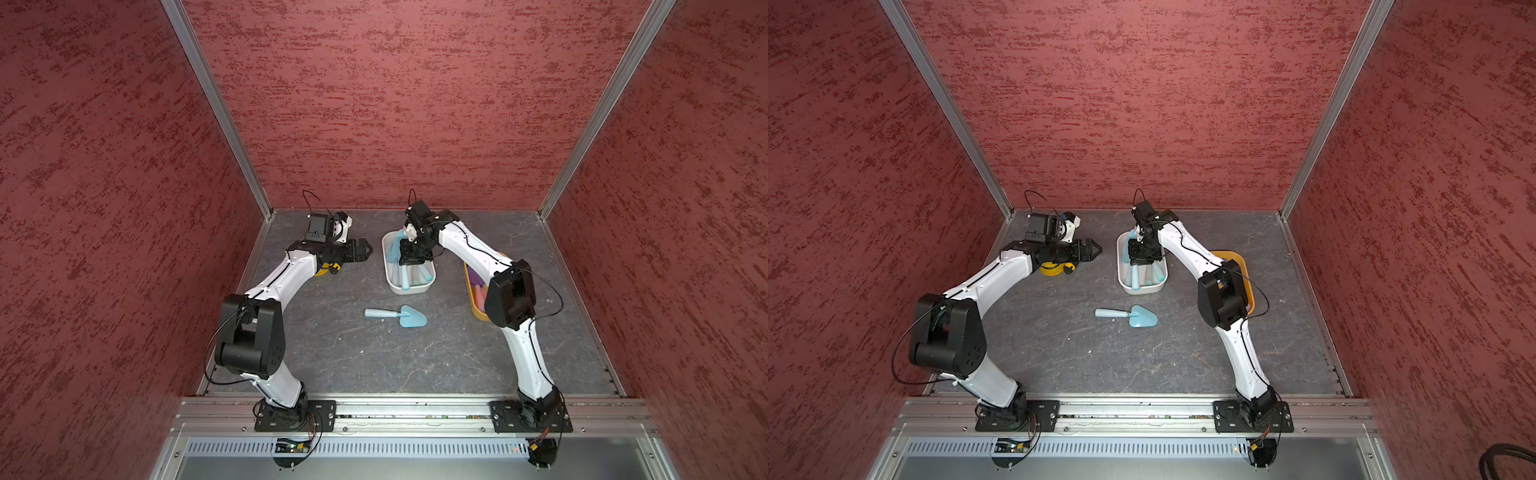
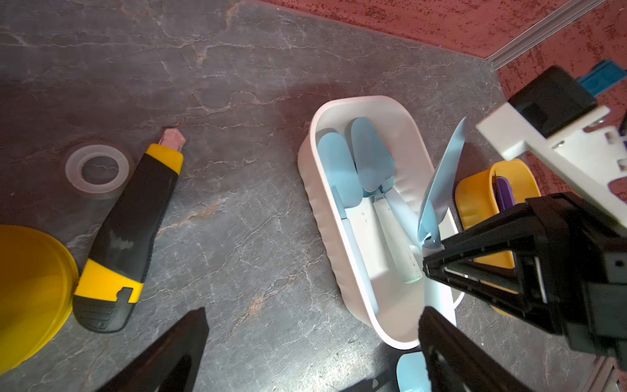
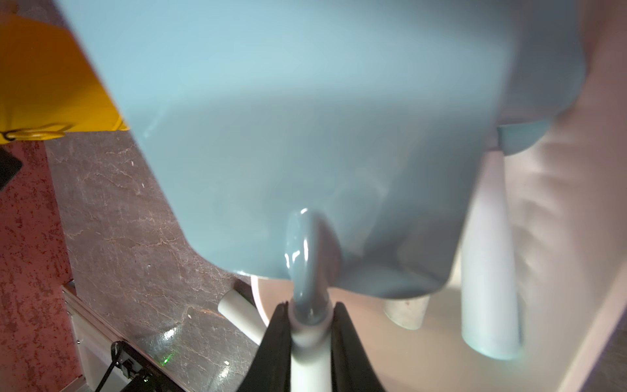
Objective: Sort the small shovels by color and place them into the storage box
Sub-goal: Place the shovel in the storage box.
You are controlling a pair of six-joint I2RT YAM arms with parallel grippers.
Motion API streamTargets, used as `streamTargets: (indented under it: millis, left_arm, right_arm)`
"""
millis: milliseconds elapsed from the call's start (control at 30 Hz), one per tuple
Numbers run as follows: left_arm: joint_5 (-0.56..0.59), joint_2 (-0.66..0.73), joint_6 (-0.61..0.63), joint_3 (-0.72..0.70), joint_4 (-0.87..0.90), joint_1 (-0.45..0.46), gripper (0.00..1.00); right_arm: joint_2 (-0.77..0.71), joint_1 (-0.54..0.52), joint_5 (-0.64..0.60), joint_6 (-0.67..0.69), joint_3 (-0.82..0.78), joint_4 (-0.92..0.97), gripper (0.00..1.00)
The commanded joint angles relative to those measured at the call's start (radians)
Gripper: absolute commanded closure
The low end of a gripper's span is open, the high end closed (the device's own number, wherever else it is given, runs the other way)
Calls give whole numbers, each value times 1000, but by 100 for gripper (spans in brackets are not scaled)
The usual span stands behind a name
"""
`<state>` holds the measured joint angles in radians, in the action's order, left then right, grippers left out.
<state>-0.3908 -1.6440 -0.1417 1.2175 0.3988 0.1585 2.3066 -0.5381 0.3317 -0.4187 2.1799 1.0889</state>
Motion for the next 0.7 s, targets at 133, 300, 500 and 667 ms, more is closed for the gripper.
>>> streamTargets:
  millis: [133, 300, 500, 667]
  left_arm:
    - [13, 37, 0, -22, -14, -14, 0]
    - [15, 48, -1, -29, -14, -15, 0]
    - [14, 62, 0, -46, -20, -17, 0]
    - [-45, 70, -21, -84, -63, -17, 0]
  right_arm:
    - [33, 6, 93, -33, 35, -30, 100]
    - [55, 11, 98, -46, 47, -56, 100]
    - [91, 18, 107, -45, 137, -23, 100]
    - [119, 33, 95, -54, 186, -2, 100]
